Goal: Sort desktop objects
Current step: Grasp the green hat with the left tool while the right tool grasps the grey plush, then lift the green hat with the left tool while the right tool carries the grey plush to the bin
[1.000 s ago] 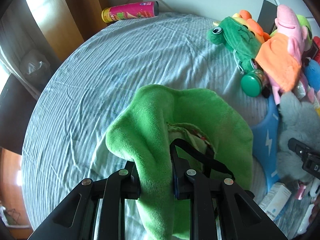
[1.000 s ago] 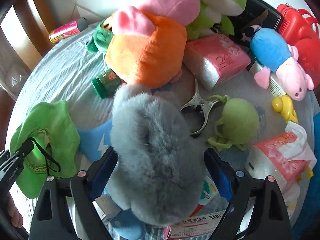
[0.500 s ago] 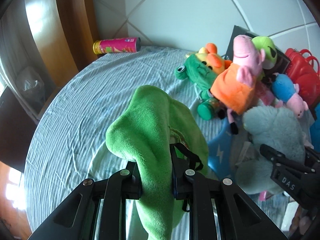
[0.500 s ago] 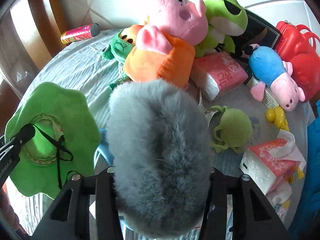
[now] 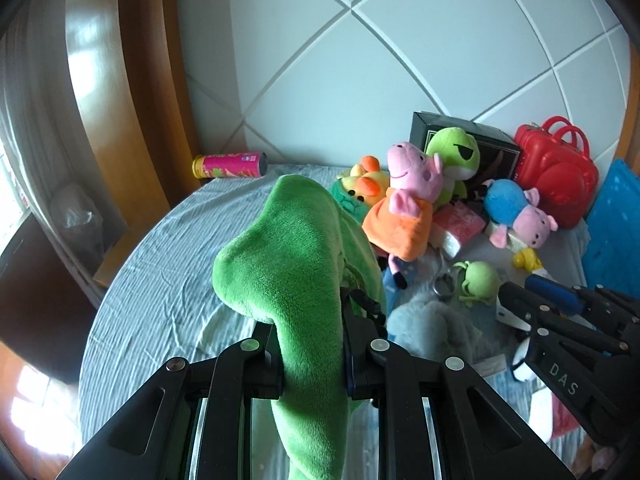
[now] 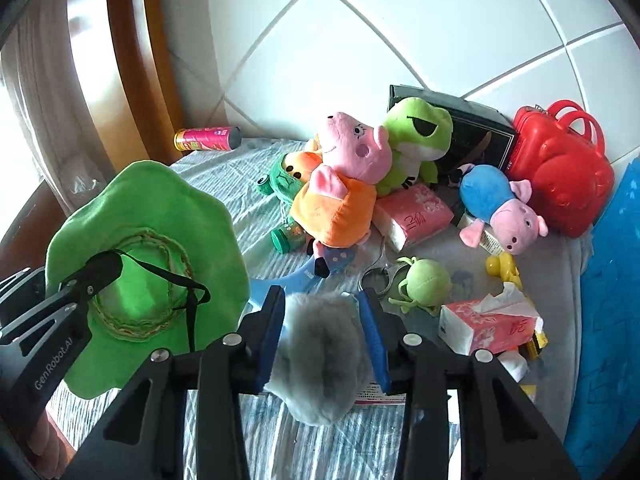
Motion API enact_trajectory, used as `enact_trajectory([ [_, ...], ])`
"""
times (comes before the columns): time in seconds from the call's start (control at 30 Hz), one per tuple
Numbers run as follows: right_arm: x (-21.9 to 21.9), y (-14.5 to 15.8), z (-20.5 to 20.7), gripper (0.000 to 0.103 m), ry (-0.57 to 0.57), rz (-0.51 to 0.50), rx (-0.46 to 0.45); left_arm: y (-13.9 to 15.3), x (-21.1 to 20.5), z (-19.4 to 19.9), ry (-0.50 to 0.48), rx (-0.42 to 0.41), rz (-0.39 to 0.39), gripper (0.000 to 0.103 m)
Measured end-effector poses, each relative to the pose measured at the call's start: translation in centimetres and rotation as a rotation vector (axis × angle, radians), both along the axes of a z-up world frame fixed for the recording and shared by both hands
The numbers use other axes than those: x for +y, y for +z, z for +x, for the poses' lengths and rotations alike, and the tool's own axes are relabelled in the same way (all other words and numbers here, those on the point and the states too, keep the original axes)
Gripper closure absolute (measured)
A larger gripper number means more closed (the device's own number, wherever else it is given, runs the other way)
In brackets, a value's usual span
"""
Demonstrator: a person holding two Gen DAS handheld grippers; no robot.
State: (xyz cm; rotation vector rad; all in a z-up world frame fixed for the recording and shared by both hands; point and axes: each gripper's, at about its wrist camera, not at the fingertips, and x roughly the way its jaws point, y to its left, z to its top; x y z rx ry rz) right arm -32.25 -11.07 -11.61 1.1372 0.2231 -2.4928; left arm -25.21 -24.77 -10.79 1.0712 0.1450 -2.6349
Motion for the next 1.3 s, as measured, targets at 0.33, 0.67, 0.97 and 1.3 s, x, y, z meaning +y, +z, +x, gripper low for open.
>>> enact_trajectory([
  [0.33, 3.8, -4.5, 1.0, 0.075, 0.010, -0.019, -0.157, -3.1, 1.6, 1.8, 0.044, -0.098, -0.006, 0.084],
  [0.67, 0.8, -9.3, -3.3, 0.030, -0.054, 0.026, -0.255, -7.7, -1.4, -4.6, -0.019, -0.179, -0.013, 0.083],
  [0.97, -5.1, -18.0, -7.6, 0.035, -0.047, 0.253, -0.305, -16.8, -4.2, -10.4, -0.038, -0.355, 0.050, 0.083],
  [1.3, -4.7, -16.3, -7.2, 0.064, -0.017, 0.216, -0.274, -13.7, -2.5, -8.8, -0.059, -0.287, 0.044, 0.084],
])
